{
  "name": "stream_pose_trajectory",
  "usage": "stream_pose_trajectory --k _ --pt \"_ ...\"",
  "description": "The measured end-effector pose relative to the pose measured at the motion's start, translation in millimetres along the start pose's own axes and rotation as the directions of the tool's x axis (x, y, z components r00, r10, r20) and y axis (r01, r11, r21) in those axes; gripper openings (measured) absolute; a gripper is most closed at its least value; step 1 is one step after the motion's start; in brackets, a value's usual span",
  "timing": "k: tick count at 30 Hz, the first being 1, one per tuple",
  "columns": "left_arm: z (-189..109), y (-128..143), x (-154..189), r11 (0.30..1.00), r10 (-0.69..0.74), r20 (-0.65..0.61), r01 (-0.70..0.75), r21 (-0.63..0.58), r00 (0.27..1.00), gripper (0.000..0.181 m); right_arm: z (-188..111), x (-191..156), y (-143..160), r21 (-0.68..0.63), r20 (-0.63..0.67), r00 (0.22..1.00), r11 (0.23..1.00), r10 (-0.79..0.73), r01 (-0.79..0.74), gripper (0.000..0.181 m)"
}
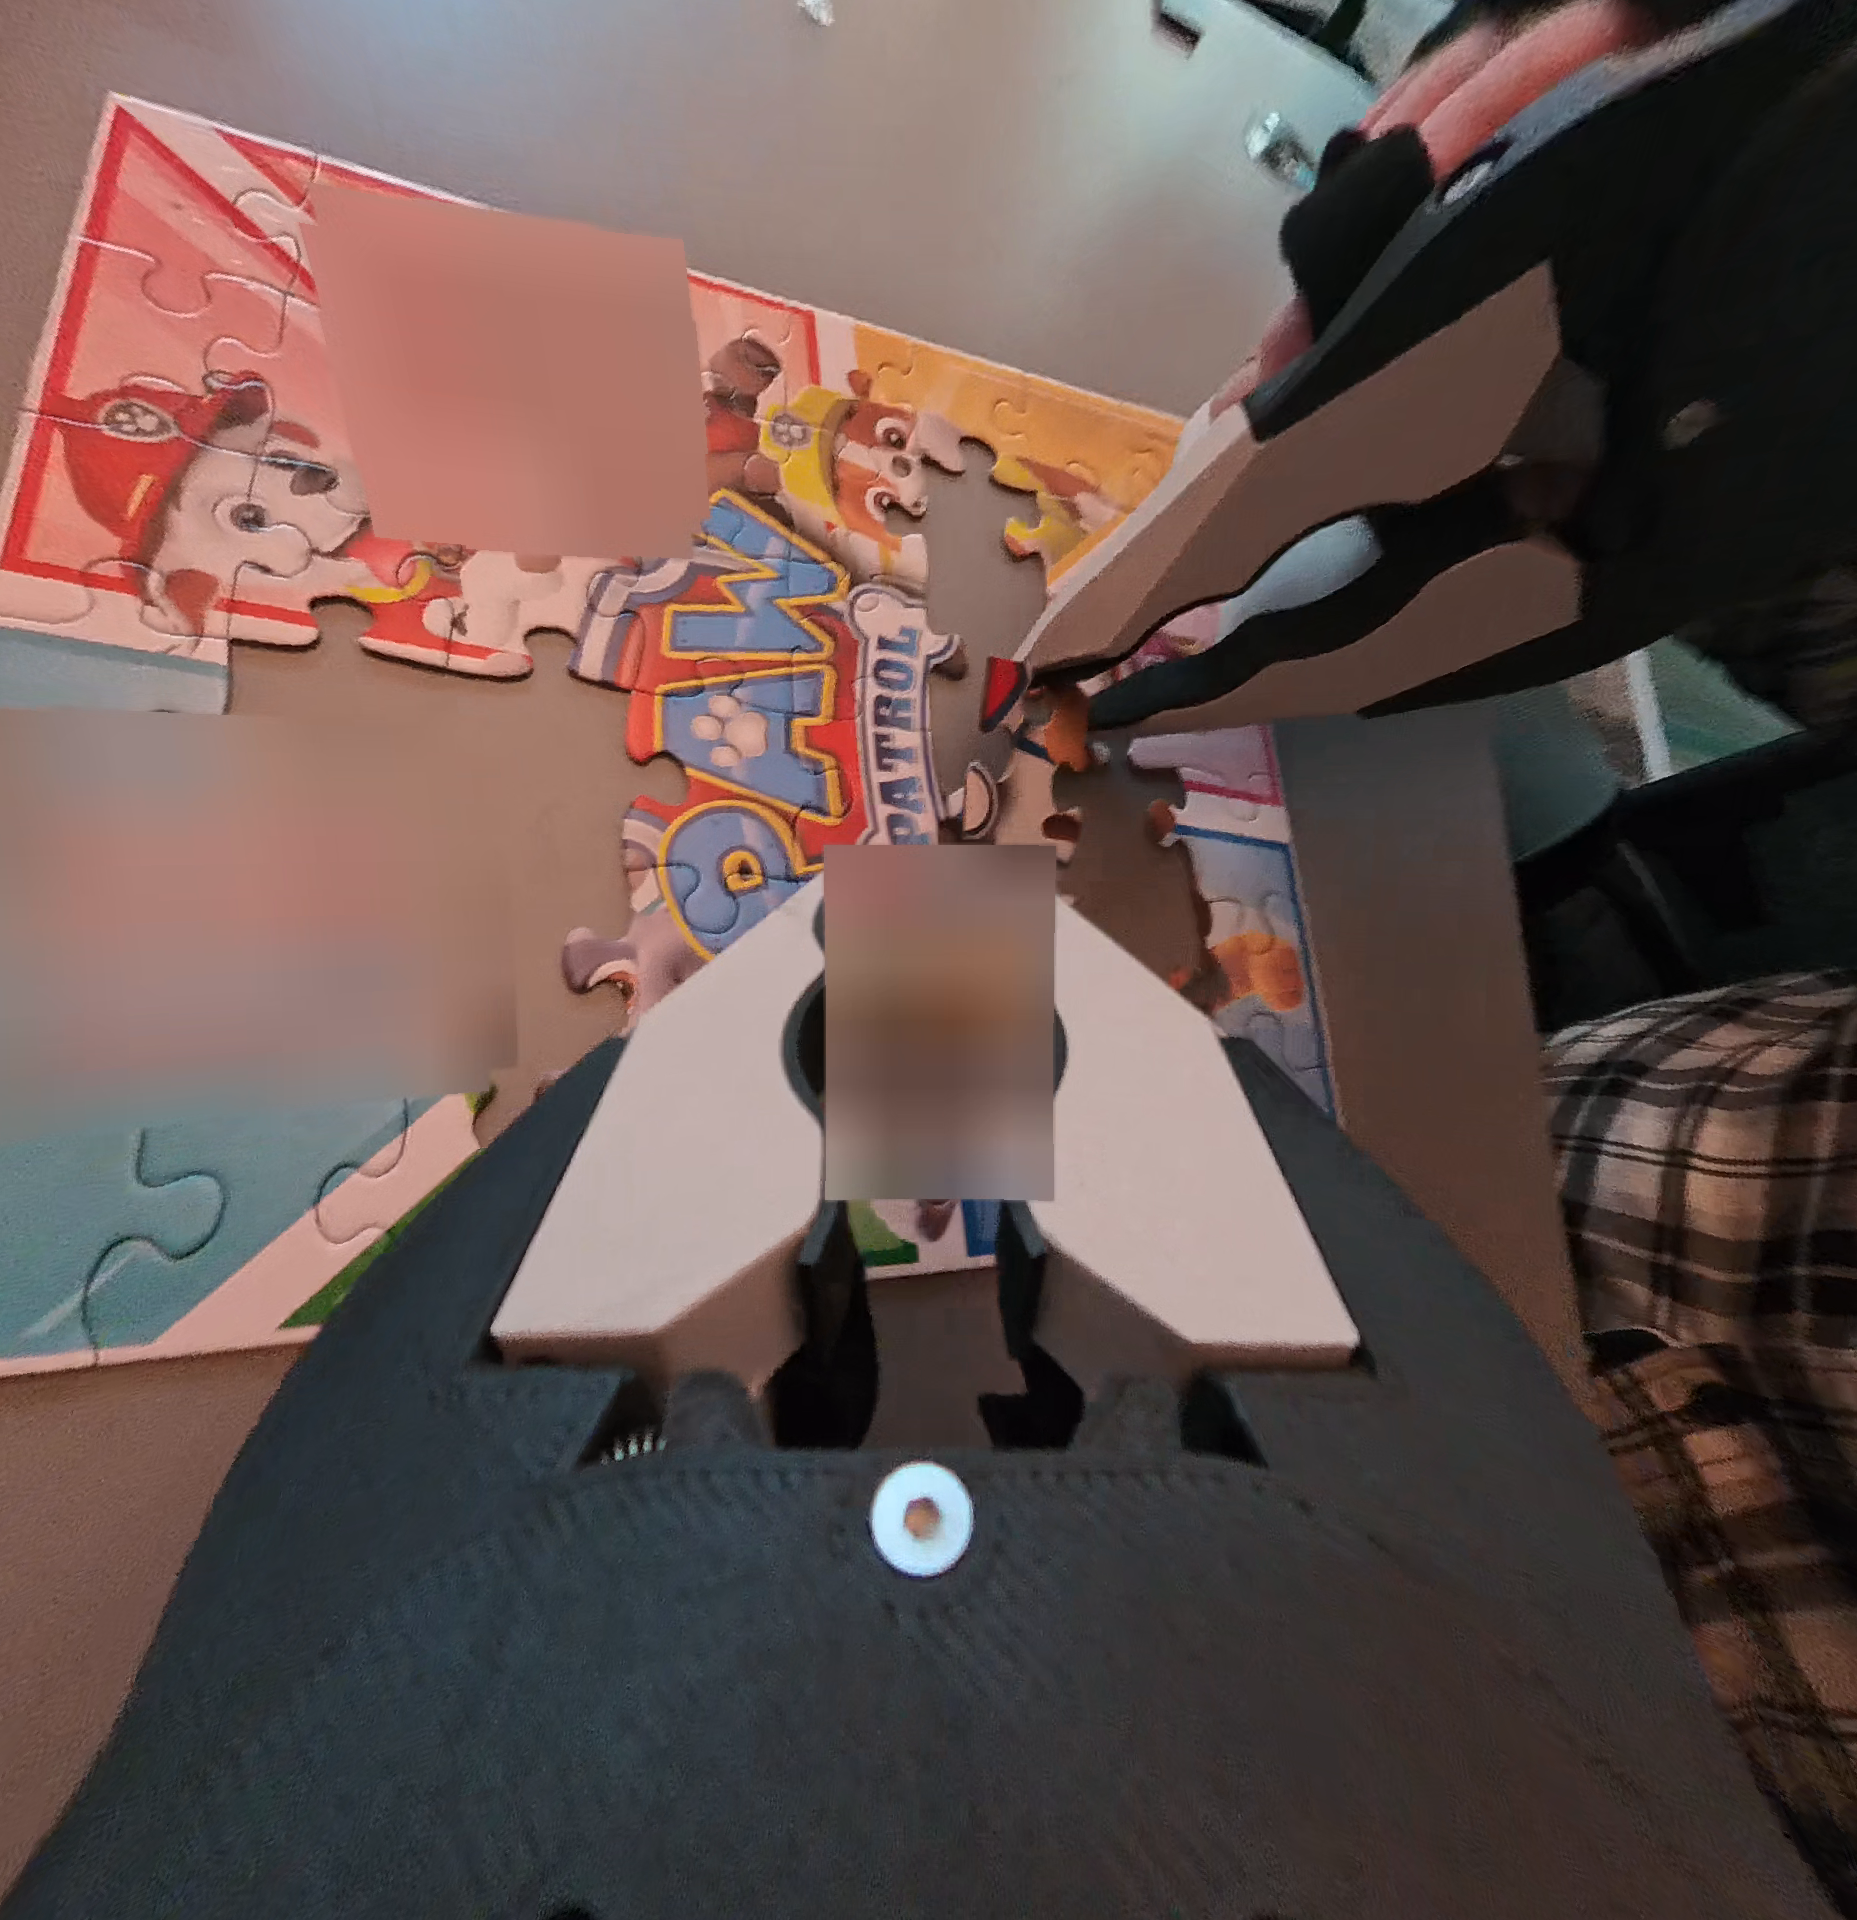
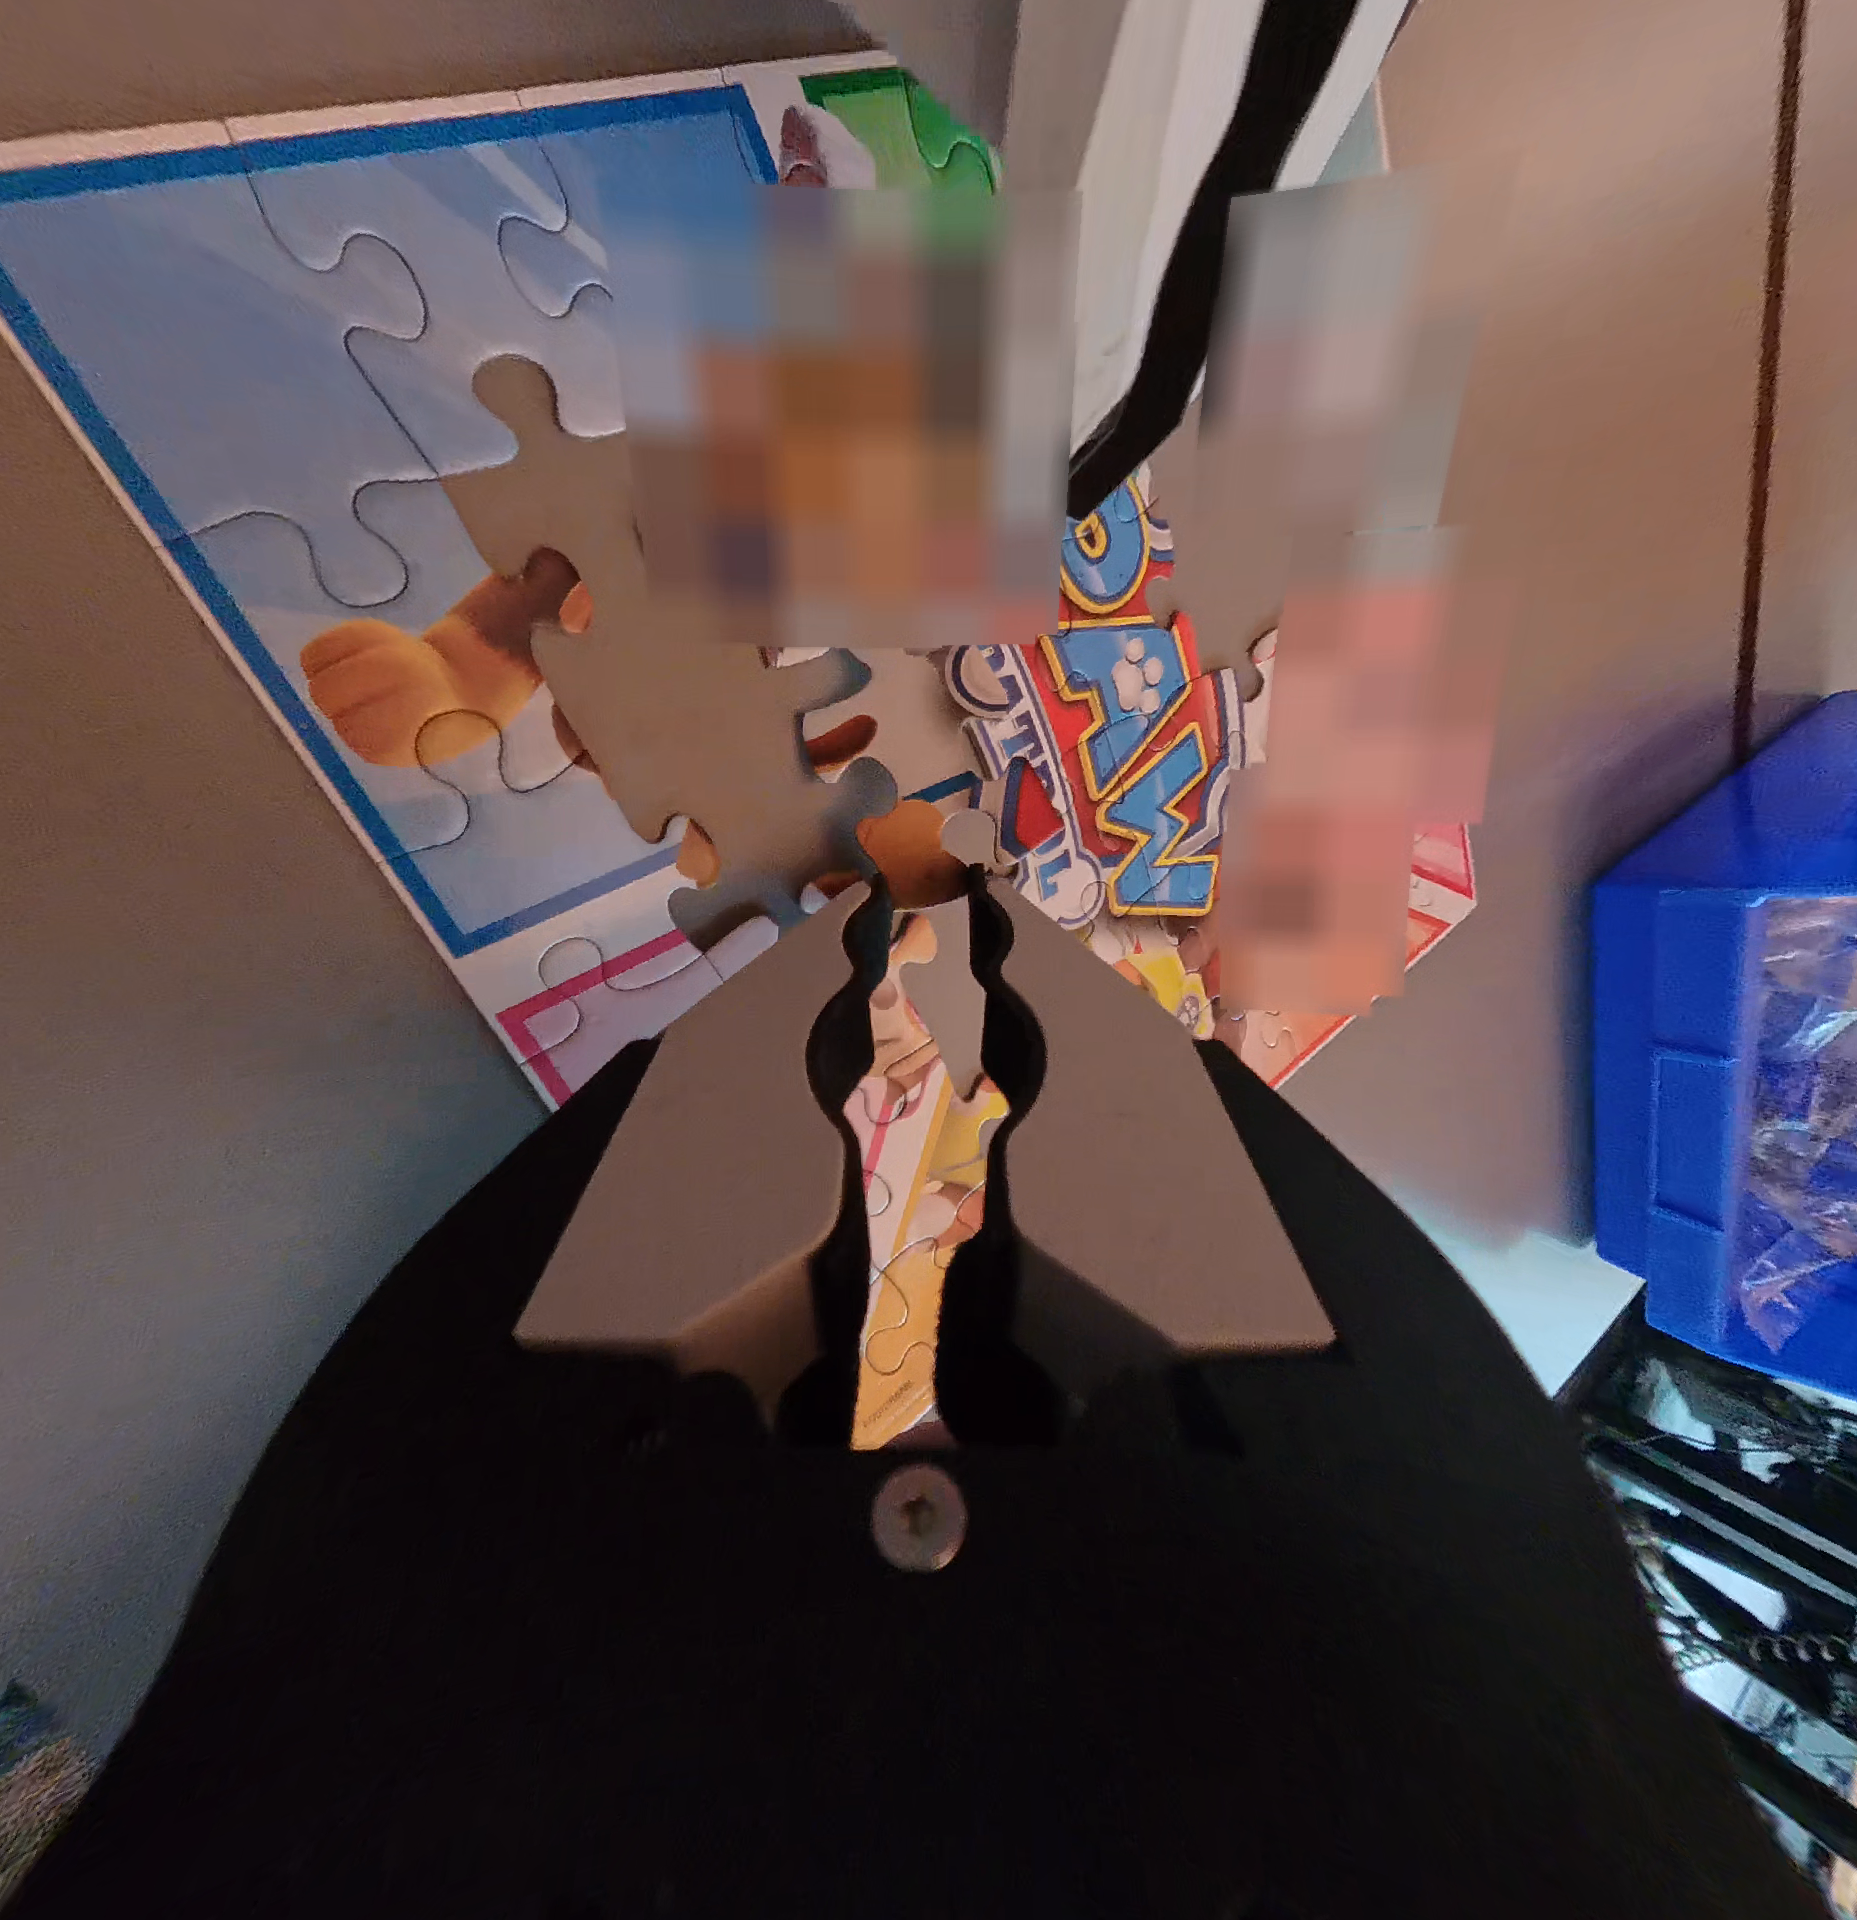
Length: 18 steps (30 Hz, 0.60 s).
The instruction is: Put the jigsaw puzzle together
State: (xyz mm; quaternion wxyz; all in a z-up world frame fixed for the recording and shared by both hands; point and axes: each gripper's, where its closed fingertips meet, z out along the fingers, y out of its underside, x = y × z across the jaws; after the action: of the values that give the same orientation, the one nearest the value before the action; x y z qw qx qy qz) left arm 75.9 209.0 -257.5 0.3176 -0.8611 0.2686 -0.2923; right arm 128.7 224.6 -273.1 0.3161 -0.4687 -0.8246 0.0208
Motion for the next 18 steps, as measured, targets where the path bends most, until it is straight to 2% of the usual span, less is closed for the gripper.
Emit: stream_pose_trajectory --k 3,9,16,18 --pt "8.0 7.1 -3.8 0.998 0.048 0.054 -0.045 -0.054 0.997 0.03 0.9 -0.7 -1.6 -0.025 0.047 0.999 1.0 0.007 -0.006 0.013" --pt "8.3 7.3 -4.6 0.996 0.066 0.068 -0.062 -0.062 0.996 0.032 1.1 -6.7 -7.9 -0.019 0.143 0.99 1.0 0.015 -0.013 0.013" --pt "12.5 8.0 -2.6 0.985 0.153 0.117 -0.141 -0.098 0.981 0.039 1.6 -6.3 -7.5 -0.06 0.164 0.986 0.998 0.015 -0.005 0.014" --pt "13.6 9.0 -4.4 0.973 0.21 0.164 -0.19 -0.129 0.964 0.037 1.4 -6.5 -7.4 -0.057 0.165 0.986 0.998 0.017 -0.008 0.014"
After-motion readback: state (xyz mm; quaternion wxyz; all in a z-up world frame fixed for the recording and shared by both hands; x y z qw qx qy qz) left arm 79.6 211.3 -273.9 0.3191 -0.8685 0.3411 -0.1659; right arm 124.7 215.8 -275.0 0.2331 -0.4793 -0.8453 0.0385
